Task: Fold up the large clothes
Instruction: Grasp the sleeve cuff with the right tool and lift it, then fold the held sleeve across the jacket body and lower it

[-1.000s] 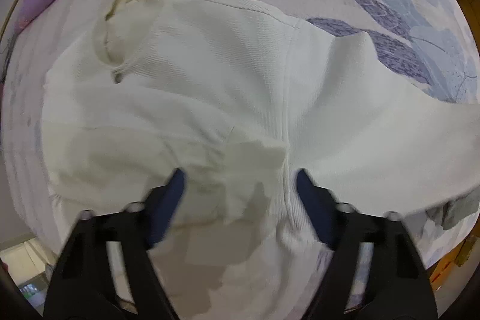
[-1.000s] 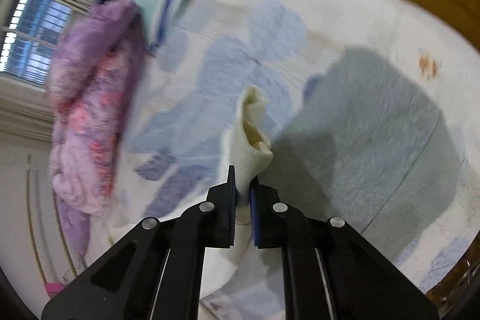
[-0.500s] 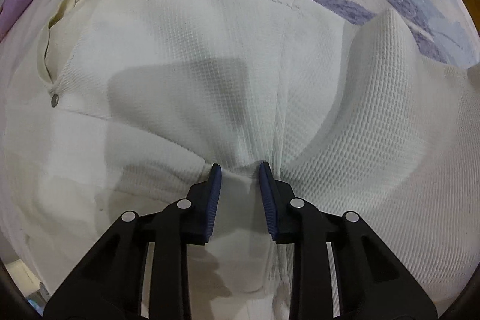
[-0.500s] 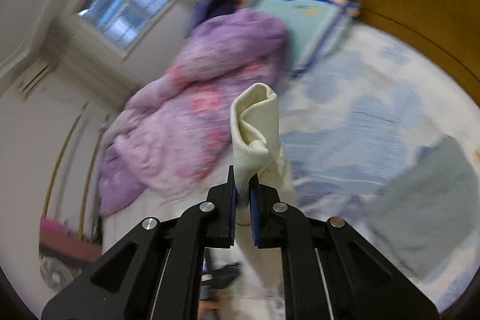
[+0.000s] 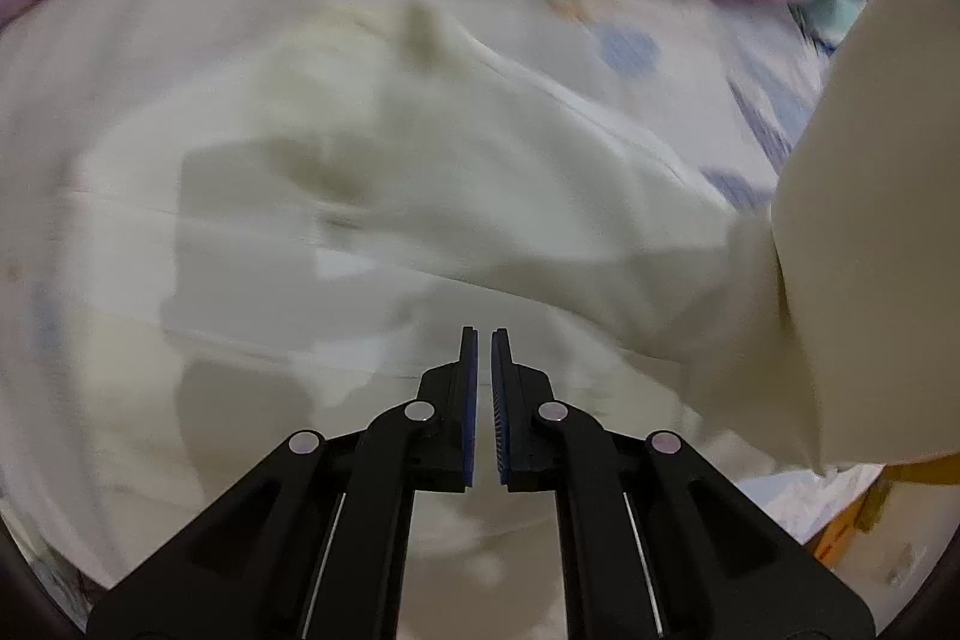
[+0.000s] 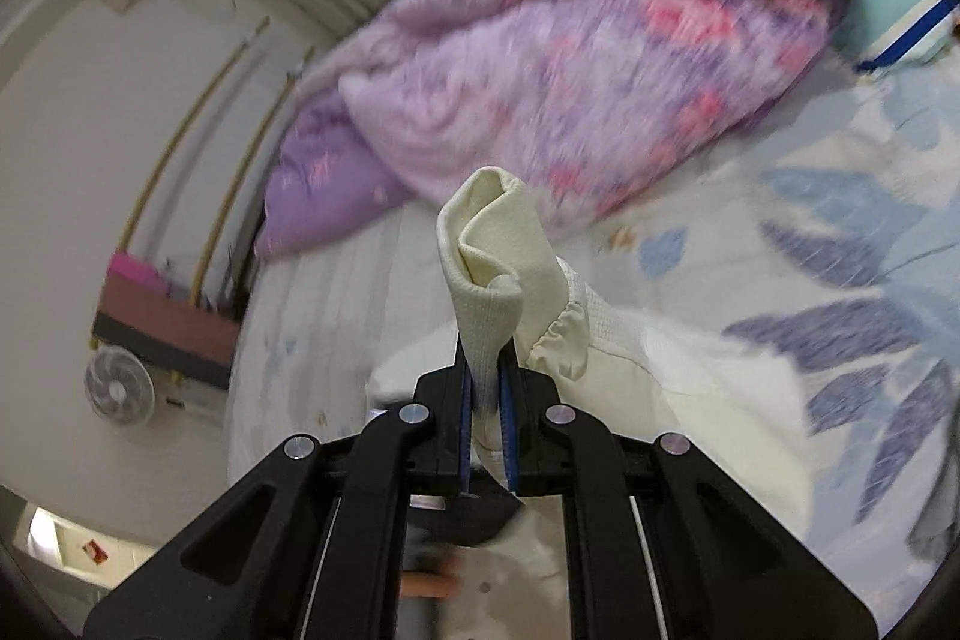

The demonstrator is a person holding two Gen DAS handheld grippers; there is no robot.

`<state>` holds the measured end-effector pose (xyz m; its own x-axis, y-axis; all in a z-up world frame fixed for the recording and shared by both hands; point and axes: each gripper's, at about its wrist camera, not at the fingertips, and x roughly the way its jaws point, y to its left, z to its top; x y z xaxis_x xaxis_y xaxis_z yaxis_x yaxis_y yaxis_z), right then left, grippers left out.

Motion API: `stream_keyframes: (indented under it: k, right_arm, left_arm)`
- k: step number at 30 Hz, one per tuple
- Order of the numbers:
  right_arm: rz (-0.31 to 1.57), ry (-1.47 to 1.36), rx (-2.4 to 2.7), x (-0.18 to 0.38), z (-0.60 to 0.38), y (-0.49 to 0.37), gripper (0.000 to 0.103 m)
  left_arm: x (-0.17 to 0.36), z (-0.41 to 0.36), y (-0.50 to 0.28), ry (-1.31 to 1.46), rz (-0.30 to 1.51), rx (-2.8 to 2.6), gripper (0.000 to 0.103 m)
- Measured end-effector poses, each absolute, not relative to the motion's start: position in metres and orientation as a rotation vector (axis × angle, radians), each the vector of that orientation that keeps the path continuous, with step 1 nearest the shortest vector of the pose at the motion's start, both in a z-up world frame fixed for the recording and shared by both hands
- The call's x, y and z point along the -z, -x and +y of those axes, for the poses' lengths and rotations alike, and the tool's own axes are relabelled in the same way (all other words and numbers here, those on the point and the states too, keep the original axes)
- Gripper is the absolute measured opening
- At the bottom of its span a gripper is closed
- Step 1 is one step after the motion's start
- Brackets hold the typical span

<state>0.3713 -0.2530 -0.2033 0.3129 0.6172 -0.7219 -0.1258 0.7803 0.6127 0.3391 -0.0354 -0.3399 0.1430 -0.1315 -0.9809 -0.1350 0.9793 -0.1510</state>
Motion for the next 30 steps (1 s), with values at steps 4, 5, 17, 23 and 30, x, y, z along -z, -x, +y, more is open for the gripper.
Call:
stream_keyframes:
  k: [4, 5, 17, 23, 30]
  right_arm:
    - [1.239, -0.468, -0.521, 0.247, -0.199, -0.356, 0.008]
    - [1.26, -0.47, -0.519, 0.255, -0.19, -0.354, 0.008]
    - [1.45, -0.392, -0.494, 0.377, -0.074, -0.319, 0.008]
    - [1.516, -0.429, -0.555, 0.407, -0.037, -0.308, 0.02]
    - [1.591, -0.598, -0.636, 0.401, -0.056, -0.306, 0.072]
  left_arm:
    - [0.309, 0.031, -0.319, 0.198, 1.41, -0.1, 0.007]
    - [0.304, 0.043, -0.319, 0.199, 1.409, -0.114, 0.007]
    - [0.324, 0.154, -0.279, 0.189, 1.438, -0.24, 0.007]
    - [0.345, 0.178, -0.263, 0.226, 1.456, -0.276, 0.008]
    - [0.339, 0.171, -0.255, 0.271, 1.43, -0.255, 0.054]
